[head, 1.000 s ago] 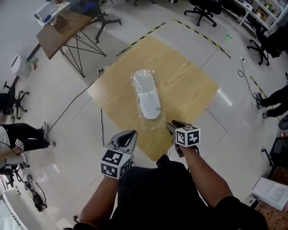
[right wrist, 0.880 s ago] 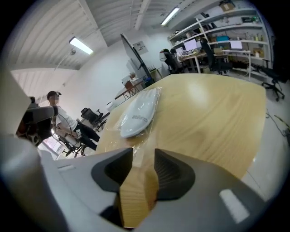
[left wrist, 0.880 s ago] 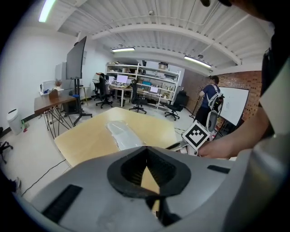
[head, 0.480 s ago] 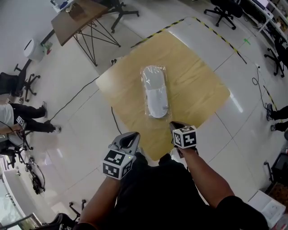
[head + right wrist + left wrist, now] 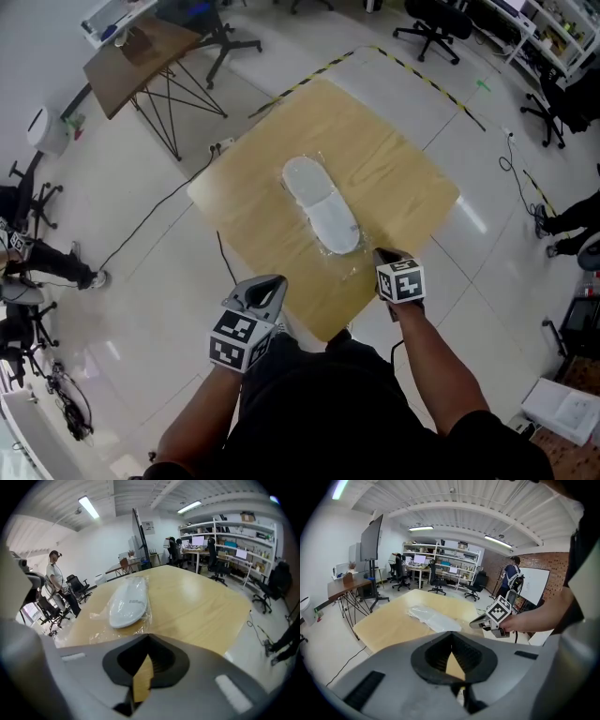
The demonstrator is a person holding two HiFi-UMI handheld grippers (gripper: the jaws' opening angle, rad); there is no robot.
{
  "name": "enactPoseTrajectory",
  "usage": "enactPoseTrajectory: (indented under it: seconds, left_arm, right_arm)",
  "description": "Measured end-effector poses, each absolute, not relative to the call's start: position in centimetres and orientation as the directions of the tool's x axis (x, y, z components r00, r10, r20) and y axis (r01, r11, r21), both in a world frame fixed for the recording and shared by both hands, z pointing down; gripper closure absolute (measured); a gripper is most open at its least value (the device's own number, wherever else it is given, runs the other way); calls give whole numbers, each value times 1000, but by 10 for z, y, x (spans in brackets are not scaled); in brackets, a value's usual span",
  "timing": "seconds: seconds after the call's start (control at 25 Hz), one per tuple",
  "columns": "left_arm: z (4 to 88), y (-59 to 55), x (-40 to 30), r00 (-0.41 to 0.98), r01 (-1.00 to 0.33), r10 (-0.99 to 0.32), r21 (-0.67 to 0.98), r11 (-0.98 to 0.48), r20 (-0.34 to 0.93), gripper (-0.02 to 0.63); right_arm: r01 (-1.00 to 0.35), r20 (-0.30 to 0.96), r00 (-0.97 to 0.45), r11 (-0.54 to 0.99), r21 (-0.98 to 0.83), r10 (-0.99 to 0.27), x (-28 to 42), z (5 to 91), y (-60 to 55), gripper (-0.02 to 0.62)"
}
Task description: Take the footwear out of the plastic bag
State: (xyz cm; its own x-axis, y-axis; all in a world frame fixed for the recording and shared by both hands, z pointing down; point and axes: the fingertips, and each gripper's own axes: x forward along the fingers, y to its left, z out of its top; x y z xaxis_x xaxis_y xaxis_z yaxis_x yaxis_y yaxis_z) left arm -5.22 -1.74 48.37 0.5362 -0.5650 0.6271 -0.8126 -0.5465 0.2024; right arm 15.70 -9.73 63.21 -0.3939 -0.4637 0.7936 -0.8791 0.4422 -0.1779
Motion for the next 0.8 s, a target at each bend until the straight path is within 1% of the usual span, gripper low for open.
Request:
enactPoseTrajectory:
  seconds: [0.12, 0.16, 0.24, 0.28, 0.36, 0.4, 0.48, 0.56, 0.64, 0.68, 0.72, 0.8]
  left_arm:
    - [488, -17, -59, 544, -807, -555, 210, -552, 629, 598]
    - [489, -18, -58, 549, -802, -548, 212, -559, 631, 598]
    - [493, -23, -53, 560, -788, -532, 212, -578, 636, 598]
    - [495, -28, -52, 560, -784, -527, 204, -586, 639, 598]
    - [498, -45, -54, 540, -785, -536, 157, -600, 649, 598]
    - [501, -58, -58, 521, -786, -548, 118, -606, 655, 598]
    - [507, -87, -64, 483, -776, -569, 25, -630, 666, 597]
    - [517, -118, -63, 458, -732, -564, -69, -678, 687, 592]
    - [528, -148, -50, 460, -655, -533, -135, -744, 710, 533]
    - [533, -162, -40, 470, -610, -509, -151, -778, 721, 528]
    - [540, -175, -28, 481, -565, -474, -152, -811, 738, 517]
    - [558, -192, -3, 500, -490, -374, -102, -866, 781, 445]
  right_arm:
    - [-883, 798, -338, 462, -85, -499, 177, 630, -114, 592]
    - [-880, 799, -329, 470, -67, -503, 182, 629, -117, 567]
    - [-879, 795, -316, 474, -40, -518, 191, 622, -117, 450]
    - [-879, 784, -314, 475, -27, -536, 192, 615, -115, 437]
    - [-860, 750, -339, 510, -4, -567, 180, 598, -101, 433]
    - [-835, 741, -369, 551, 2, -561, 167, 592, -89, 433]
    - [-749, 756, -421, 662, 23, -502, 134, 595, -59, 433]
    - [-644, 794, -426, 762, 70, -433, 106, 608, -35, 433]
    - [-577, 827, -396, 809, 114, -399, 91, 624, -24, 430]
    - [-566, 838, -380, 815, 126, -393, 89, 631, -23, 430]
    - [-566, 845, -366, 814, 131, -390, 88, 636, -24, 430]
    - [-579, 855, -350, 806, 124, -383, 90, 643, -26, 445]
